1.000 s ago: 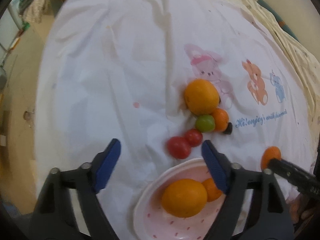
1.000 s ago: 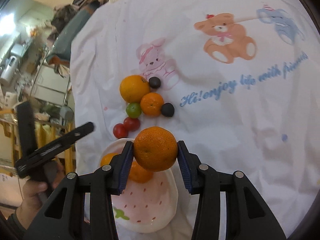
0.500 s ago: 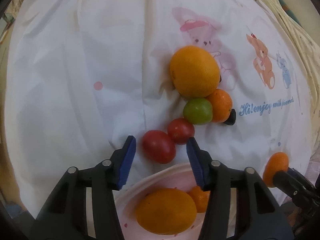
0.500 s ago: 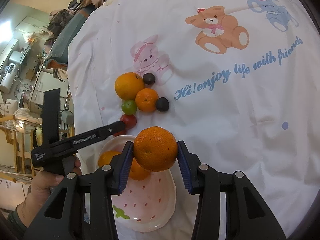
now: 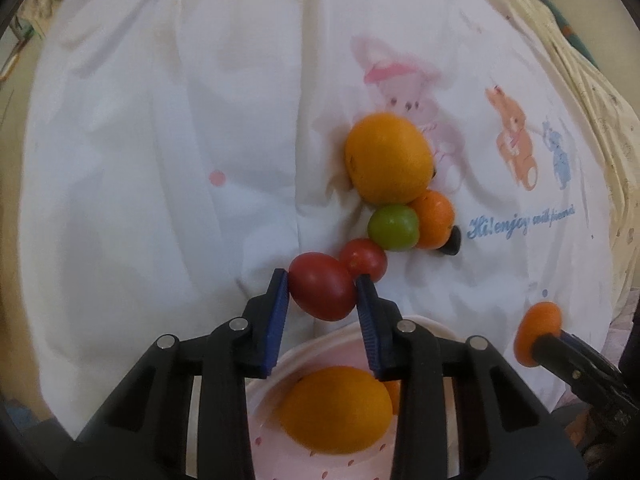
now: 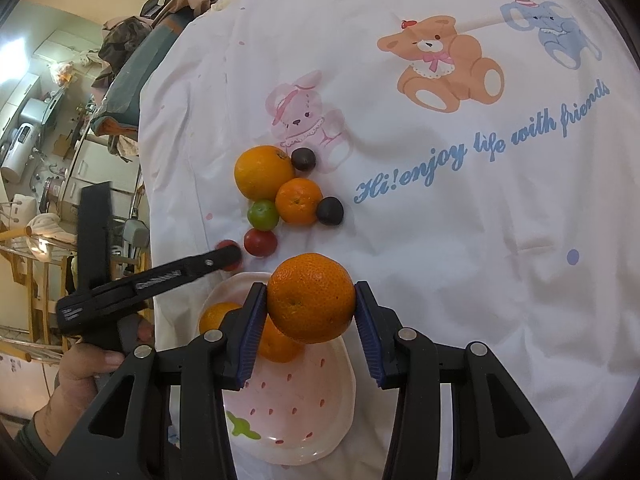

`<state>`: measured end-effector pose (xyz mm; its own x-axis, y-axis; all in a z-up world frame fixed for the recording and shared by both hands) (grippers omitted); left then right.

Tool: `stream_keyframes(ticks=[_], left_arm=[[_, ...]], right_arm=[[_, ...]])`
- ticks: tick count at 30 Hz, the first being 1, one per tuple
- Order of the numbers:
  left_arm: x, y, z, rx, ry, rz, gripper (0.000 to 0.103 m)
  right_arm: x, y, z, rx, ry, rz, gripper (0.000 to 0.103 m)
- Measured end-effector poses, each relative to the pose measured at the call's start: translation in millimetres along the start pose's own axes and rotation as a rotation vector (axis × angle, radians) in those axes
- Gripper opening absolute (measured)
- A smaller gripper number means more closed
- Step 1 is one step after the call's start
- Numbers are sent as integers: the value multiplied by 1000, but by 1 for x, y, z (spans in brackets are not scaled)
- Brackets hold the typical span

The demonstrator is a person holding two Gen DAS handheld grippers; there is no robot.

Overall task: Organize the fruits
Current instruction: 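Carry the tangerine into the plate with the right tool while the left tool places the red tomato there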

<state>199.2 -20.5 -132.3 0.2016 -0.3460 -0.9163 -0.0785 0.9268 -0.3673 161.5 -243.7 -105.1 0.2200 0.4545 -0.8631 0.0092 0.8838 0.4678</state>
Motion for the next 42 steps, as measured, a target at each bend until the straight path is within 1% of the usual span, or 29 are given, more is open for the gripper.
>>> stream_keyframes(ticks=[4,8,10,14,16,21,25,30,34,36,39,42], left_arm=[[-26,-3,-3,29,-58,16,30],[-53,-8,-7,78,-111,58,30],[-70,-10,-13,103,-154,80,30],[-94,-5,-29,107,-180,87,30],[-99,-4,-36,102,-185,87,30],[-102,-5,-58,97,-175,62,30],[-97,-7,-75,115,-164,66,30],[-85,-9,-96,139,-142,69,30],[-75,-5,-107,156,-131,93,30],[-70,1,-111,134,-107,82,30],[-66,10,-114,87,-75,40,30],[-63,13,-117,92,-74,59,30]], right_arm=[[-5,2,-1,-9,-9,0,46],[-11,4,-3,-19,-17,-5,46],[-16,6,-5,-31,-26,-3,46],[-24,12,-12,-57,-40,-4,46],[-26,14,-18,-70,-41,-7,46],[-29,18,-37,-83,-40,-9,46],[-28,16,-52,-79,-33,-17,46],[-28,17,-64,-86,-33,-24,46],[-23,19,-72,-89,-23,-21,46],[-19,19,-77,-90,-12,-16,46],[-10,17,-86,-98,18,-28,46],[-2,20,-90,-124,46,-39,46]])
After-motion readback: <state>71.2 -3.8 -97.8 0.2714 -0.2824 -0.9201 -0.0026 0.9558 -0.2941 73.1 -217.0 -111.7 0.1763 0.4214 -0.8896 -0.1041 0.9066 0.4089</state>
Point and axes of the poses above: each gripper's, at about its wrist camera, not at the fingertips, and x roughly the way its jaws point, y to its left, z to its top, the point moved 3 cm from there along x, roughly the way its jaws point, and after that the axes turned 7 degrees about -z, right-handed, at the moved point
